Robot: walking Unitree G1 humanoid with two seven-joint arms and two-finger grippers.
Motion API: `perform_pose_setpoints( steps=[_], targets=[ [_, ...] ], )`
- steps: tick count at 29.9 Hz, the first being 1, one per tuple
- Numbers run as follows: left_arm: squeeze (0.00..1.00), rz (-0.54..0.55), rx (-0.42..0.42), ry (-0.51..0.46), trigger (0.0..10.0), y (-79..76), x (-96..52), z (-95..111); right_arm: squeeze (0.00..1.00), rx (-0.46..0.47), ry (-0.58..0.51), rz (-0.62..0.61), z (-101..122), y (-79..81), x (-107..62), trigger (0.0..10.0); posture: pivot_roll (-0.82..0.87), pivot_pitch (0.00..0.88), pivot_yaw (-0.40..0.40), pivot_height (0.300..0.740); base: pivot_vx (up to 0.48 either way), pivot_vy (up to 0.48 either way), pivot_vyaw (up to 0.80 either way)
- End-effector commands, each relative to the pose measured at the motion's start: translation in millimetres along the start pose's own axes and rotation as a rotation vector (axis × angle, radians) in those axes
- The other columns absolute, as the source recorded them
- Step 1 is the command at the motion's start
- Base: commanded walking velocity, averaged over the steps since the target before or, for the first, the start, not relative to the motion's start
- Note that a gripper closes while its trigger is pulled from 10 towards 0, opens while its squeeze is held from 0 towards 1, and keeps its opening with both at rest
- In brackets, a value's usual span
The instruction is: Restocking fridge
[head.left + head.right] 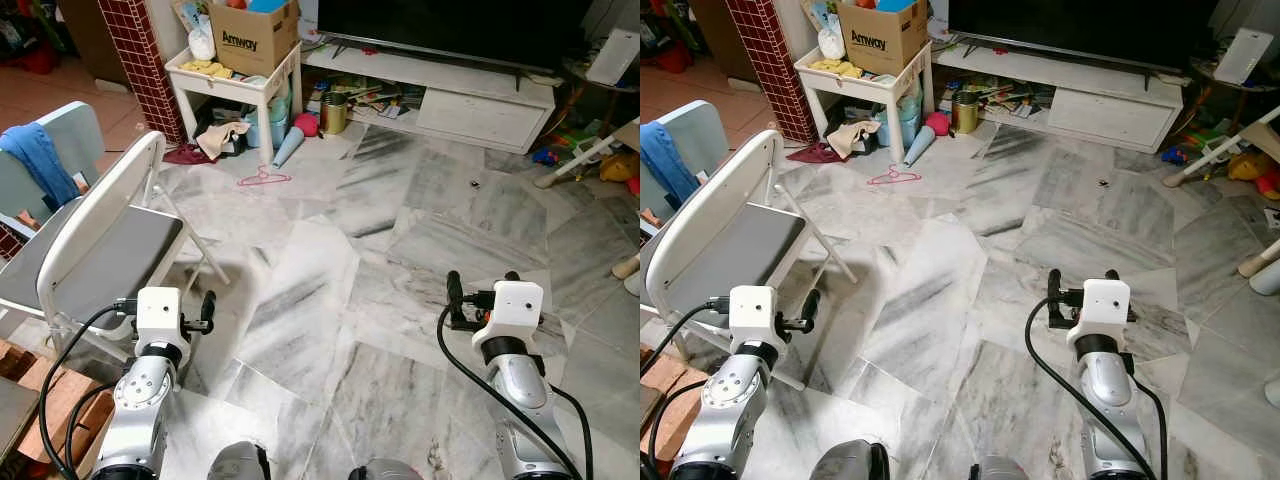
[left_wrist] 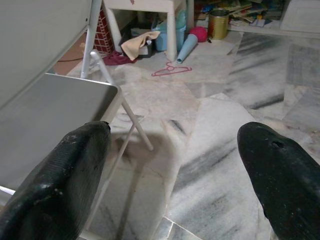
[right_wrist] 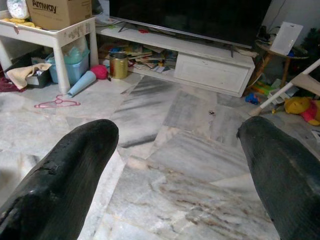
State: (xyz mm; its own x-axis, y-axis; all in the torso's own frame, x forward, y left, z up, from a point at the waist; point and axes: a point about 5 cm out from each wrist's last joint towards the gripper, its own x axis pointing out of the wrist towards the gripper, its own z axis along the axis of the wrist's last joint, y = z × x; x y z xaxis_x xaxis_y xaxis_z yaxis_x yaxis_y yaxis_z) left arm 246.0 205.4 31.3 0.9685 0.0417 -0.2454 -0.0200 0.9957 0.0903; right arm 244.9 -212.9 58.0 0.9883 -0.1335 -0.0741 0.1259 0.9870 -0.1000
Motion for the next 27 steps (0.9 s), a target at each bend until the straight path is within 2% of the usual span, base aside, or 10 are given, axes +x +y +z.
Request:
perform_pose_setpoints(
  steps=[1, 21, 22, 23, 27],
  targets=[
    [0.00, -0.160, -0.198, -0.168, 10.0, -43.3, 19.5, 50, 0.00, 0.112, -0.018, 0.061, 25, 19.2, -3.2, 10.0, -0.02, 0.006, 0.033, 0.740, 0.000, 0.000, 0.00],
    [0.00, -0.160, -0.198, -0.168, 10.0, -43.3, 19.5, 50, 0.00, 0.112, -0.018, 0.061, 25, 19.2, -3.2, 10.0, -0.02, 0.006, 0.033, 0.740, 0.000, 0.000, 0.00],
    [0.00, -0.192, -0.122, -0.156, 10.0, -41.4, 17.7, 53, 0.00, 0.088, -0.054, 0.138, 31, 26.3, -1.6, 10.0, -0.01, 0.053, 0.041, 0.740, 0.000, 0.000, 0.00],
    [0.00, -0.196, -0.094, -0.143, 10.0, -38.1, 15.8, 54, 0.00, 0.086, -0.076, 0.170, 35, 28.6, 0.1, 10.0, 0.00, 0.052, 0.042, 0.740, 0.000, 0.000, 0.00],
    [0.00, -0.146, -0.065, -0.174, 10.0, -32.5, 9.7, 55, 0.00, 0.101, -0.098, 0.207, 40, 29.1, 2.0, 10.0, -0.01, 0.059, 0.054, 0.740, 0.000, 0.000, 0.00]
  ],
)
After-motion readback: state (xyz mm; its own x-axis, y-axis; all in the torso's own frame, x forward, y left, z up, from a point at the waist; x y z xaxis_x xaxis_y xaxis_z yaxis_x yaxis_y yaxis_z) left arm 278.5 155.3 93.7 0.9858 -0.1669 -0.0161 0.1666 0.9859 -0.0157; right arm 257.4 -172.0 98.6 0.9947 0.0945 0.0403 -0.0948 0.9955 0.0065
